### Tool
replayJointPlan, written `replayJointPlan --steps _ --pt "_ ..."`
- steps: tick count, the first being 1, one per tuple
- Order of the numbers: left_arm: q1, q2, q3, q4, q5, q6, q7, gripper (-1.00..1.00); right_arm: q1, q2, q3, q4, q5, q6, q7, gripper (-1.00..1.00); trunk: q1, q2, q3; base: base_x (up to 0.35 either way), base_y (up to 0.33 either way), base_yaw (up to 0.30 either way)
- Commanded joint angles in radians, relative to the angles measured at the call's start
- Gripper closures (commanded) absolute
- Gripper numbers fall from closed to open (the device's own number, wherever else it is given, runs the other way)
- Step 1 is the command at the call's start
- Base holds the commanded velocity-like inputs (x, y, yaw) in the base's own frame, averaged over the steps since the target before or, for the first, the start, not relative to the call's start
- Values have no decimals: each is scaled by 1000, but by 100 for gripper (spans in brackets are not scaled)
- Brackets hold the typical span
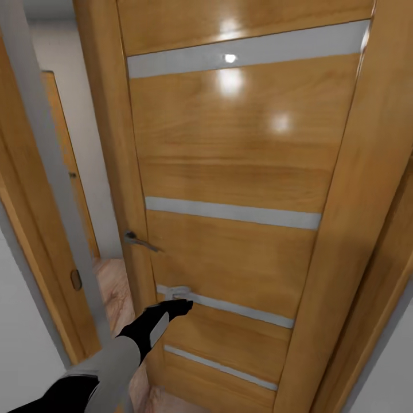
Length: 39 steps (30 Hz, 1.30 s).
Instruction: Move the two storage containers from the living room to the garage. In the garage, place one container on the floor and stack the other container on top of it (either order is fine).
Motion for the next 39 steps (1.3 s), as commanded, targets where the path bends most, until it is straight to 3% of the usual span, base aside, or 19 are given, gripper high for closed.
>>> replayJointPlan --steps 1,7,39 --pt "-1 0 8 -5 3 6 1 -100 -1 0 0 0 -10 -3 9 -100 1 -1 -1 325 0 0" --pt "-1 0 8 -5 3 6 1 -100 -1 0 0 -8 -9 -3 9 -100 1 -1 -1 324 0 0" --pt "-1 0 8 -5 3 6 1 -100 -1 0 0 -10 -8 -3 10 -100 1 -1 -1 68 0 0"
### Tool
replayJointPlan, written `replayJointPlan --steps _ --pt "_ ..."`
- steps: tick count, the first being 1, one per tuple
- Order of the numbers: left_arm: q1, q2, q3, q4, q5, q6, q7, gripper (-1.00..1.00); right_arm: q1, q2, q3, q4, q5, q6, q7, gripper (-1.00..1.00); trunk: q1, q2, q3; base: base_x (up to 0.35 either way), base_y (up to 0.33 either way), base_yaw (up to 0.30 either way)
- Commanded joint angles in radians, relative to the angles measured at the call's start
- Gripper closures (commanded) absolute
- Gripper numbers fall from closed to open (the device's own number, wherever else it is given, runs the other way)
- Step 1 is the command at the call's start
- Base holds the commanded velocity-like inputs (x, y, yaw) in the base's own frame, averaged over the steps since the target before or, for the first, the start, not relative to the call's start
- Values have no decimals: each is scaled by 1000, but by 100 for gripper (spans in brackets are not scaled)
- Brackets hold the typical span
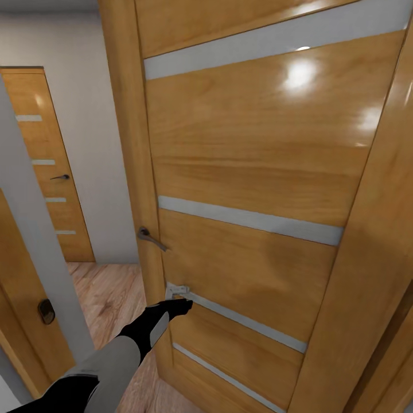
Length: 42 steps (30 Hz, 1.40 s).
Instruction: Move the two storage containers from the living room to the garage. In the garage, place one container on the floor and stack the other container on top of it (either order is fine).
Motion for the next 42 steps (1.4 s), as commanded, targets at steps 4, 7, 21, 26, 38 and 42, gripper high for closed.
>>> replayJointPlan --steps 4,7,21,26,38,42 --pt "0 0 4 -3 8 6 0 -100 0 0 0 0 -9 -2 11 -100 0 -1 -1 0 0 0" --pt "0 0 4 -3 8 6 0 -100 0 0 0 0 -9 -2 15 -100 0 -1 -1 0 0 -83" --pt "0 0 4 -3 8 6 0 -100 0 0 2 0 -9 -2 19 -100 0 -1 4 0 0 -256" --pt "0 0 4 -3 8 6 0 -100 0 0 2 0 -9 -2 19 -100 0 -1 6 0 0 -273" --pt "0 0 4 -3 8 6 0 -100 0 0 2 0 -9 -2 19 -100 0 -1 10 0 0 -273" --pt "0 0 4 -3 8 6 0 -100 0 0 2 0 -9 -2 19 -100 0 -1 12 0 0 -272"
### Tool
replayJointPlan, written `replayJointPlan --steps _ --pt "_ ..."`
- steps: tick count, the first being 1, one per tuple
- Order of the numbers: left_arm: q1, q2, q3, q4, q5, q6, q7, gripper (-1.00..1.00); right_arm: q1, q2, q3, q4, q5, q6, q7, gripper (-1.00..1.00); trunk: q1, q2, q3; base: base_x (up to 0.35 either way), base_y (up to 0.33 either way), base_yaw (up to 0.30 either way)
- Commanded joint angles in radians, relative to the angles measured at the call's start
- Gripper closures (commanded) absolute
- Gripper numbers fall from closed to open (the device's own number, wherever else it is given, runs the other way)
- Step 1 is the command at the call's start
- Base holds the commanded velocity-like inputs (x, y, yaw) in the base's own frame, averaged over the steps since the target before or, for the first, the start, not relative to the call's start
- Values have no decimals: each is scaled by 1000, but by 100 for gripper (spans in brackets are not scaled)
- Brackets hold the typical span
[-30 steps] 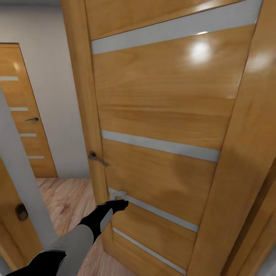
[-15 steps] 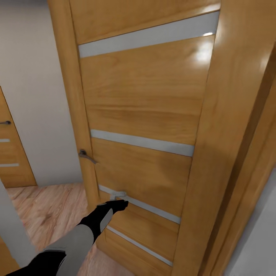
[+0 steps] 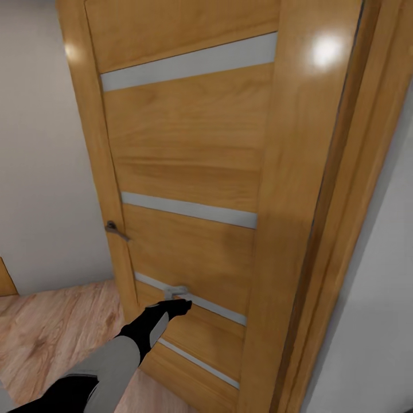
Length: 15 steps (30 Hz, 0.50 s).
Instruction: Move the two storage containers from the living room to the garage. In the garage, place one container on the floor and stack the other container on top of it (either order is fine).
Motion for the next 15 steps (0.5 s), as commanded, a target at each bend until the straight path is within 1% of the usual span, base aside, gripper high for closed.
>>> replayJointPlan --steps 1,5,15 --pt "-1 -3 1 -4 27 6 -7 -100 0 0 0 0 -10 -2 10 -100 0 -1 0 0 0 -217" --pt "-1 -3 1 -4 27 6 -7 -100 0 0 0 0 -10 -2 10 -100 0 -1 0 0 0 -83" --pt "-1 -3 1 -4 27 6 -7 -100 0 0 2 0 -8 -9 11 -100 0 -1 0 4 1 -4"
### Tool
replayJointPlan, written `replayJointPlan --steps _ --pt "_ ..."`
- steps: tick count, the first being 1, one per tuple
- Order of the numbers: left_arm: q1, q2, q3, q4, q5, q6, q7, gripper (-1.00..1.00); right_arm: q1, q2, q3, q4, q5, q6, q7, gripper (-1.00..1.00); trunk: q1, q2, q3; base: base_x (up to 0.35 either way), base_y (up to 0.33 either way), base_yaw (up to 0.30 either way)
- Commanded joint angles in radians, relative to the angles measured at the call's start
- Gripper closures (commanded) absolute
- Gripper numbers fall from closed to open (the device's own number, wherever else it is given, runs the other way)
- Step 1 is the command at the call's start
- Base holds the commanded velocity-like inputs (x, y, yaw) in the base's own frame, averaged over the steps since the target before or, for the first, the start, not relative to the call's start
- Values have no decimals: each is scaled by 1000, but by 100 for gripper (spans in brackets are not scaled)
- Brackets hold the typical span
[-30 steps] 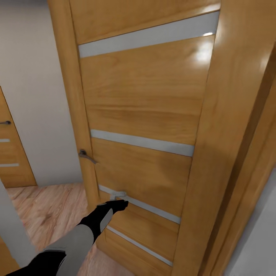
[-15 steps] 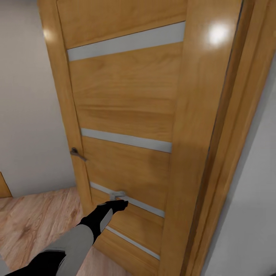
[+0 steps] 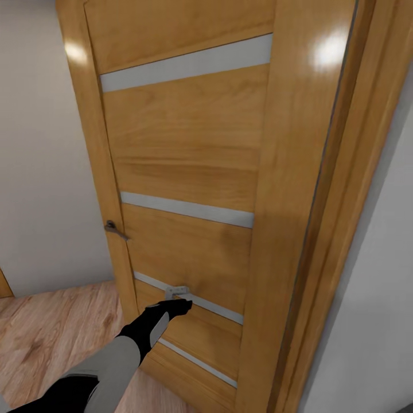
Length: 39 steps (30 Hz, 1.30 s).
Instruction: Move the two storage containers from the living room to the garage. In the garage, place one container on the floor and stack the other container on top of it (either order is fine).
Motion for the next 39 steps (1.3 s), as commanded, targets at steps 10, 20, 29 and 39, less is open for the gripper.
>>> replayJointPlan --steps 10,20,29,39 --pt "-1 -1 3 -4 16 6 -4 -100 0 0 1 0 -9 -2 10 -100 0 -1 -1 233 95 0" --pt "-1 -1 3 -4 17 6 -4 -100 0 0 1 0 -9 -2 10 -100 0 -1 -1 33 10 0" --pt "-1 -1 3 -4 16 6 -4 -100 0 0 1 0 -9 -2 10 -100 0 -1 -1 178 0 0" --pt "-1 -1 3 -4 16 6 -4 -100 0 0 1 0 -9 -2 10 -100 0 -1 -1 193 0 0"
